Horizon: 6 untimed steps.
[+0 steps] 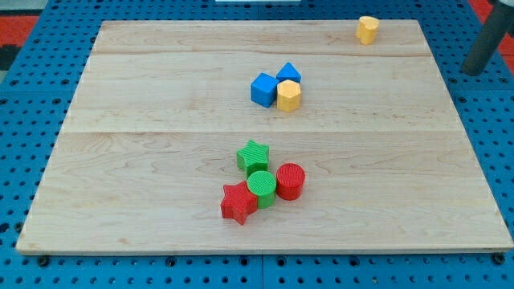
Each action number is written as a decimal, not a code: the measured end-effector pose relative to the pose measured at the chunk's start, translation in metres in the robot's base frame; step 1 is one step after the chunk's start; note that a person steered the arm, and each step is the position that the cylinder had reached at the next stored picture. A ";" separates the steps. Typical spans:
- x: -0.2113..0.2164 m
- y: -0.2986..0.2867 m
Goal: Push the yellow heart to the center
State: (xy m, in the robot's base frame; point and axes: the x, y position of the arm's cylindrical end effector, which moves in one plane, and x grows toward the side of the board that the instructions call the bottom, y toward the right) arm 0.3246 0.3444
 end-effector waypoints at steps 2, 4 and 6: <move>-0.015 0.001; -0.116 -0.008; -0.092 -0.121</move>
